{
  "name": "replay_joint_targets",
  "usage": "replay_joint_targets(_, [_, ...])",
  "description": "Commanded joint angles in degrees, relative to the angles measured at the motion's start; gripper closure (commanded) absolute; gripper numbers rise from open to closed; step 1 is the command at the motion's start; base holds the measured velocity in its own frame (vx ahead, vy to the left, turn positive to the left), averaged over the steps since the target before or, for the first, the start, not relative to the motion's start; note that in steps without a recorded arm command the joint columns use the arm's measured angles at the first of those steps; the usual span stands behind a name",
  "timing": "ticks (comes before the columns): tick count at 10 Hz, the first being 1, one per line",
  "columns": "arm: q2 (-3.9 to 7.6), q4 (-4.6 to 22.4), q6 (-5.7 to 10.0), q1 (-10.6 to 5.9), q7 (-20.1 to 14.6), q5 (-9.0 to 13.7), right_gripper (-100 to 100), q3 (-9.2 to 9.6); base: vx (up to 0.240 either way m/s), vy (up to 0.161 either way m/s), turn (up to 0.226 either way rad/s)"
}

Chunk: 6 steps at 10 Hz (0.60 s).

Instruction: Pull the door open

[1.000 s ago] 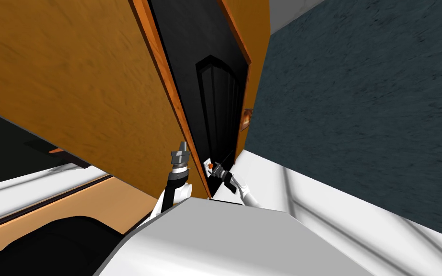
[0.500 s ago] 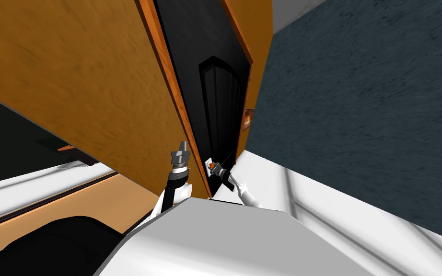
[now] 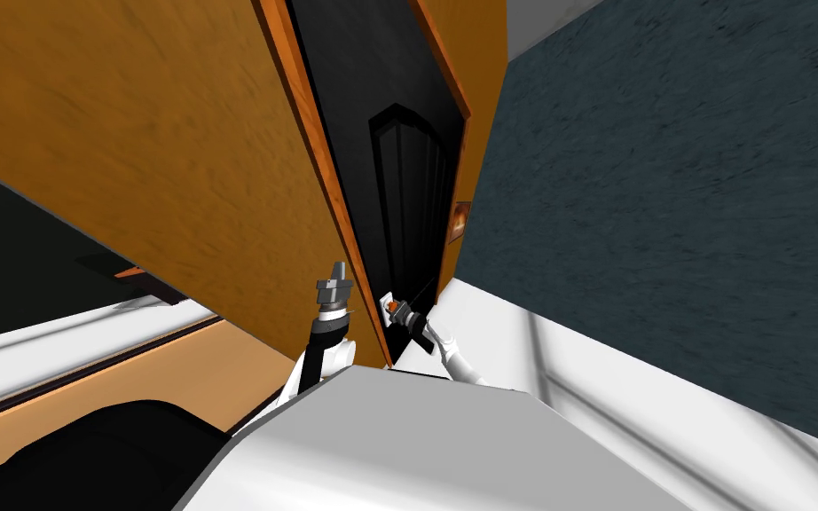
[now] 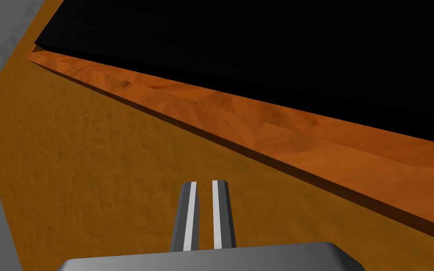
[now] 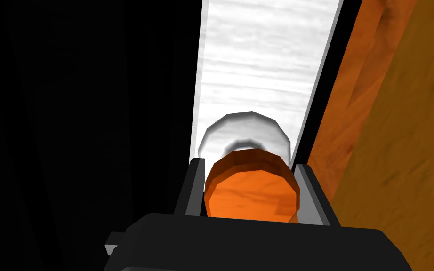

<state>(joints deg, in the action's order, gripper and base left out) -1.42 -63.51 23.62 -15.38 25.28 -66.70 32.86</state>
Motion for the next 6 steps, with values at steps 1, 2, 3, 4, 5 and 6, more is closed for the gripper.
replay_joint_targets(1, [0.36, 0.0, -0.04, 0.07, -2.0, 1.4, 100, 0.09, -0.014, -0.024, 0.108])
replay_joint_targets(2, [0.64, -0.1, -0.07, 0.13, -3.3, 2.5, 100, 0.07, -0.020, -0.031, 0.107])
replay_joint_targets(3, [0.93, -0.2, -0.11, 0.19, -4.5, 3.6, 100, 0.06, -0.020, -0.030, 0.128])
replay_joint_targets(4, [1.21, -0.3, -0.14, 0.26, -5.8, 4.8, 100, 0.05, -0.017, -0.029, 0.114])
replay_joint_targets(5, [1.59, -0.4, -0.19, 0.35, -7.6, 6.4, 100, 0.03, -0.021, -0.033, 0.120])
replay_joint_targets(6, [1.96, -0.5, -0.23, 0.44, -9.3, 8.0, 100, 0.00, -0.030, -0.052, 0.154])
